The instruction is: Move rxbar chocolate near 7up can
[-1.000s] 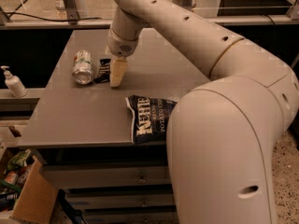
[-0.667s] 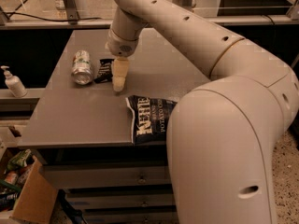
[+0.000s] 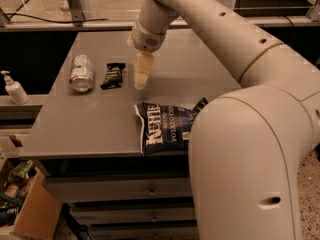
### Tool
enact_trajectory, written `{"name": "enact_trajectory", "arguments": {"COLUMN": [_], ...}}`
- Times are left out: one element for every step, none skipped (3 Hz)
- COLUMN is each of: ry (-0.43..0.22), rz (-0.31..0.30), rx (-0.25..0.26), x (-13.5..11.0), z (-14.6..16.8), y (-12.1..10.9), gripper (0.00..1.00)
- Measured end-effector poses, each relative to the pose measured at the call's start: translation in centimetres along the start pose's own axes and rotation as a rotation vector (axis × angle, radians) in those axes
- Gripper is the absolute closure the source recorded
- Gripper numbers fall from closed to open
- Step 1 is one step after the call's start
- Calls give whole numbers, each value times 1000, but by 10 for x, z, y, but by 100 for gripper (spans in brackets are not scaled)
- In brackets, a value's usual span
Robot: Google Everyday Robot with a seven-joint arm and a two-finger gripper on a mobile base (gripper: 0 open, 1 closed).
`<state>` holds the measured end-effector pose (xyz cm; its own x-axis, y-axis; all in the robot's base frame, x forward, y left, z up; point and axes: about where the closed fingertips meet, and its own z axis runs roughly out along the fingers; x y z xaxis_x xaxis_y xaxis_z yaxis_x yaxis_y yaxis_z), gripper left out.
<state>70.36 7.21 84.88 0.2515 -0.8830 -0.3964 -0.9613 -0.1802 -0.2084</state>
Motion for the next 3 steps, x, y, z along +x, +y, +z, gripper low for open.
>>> {"name": "enact_trajectory", "arguments": {"ry": [-38, -77, -85], "rz": [56, 95, 92], "rx": [16, 25, 36], "x": [35, 65, 62], "z": [-32, -58, -60], "y": [-5, -6, -10], "gripper": [0, 0, 0]}}
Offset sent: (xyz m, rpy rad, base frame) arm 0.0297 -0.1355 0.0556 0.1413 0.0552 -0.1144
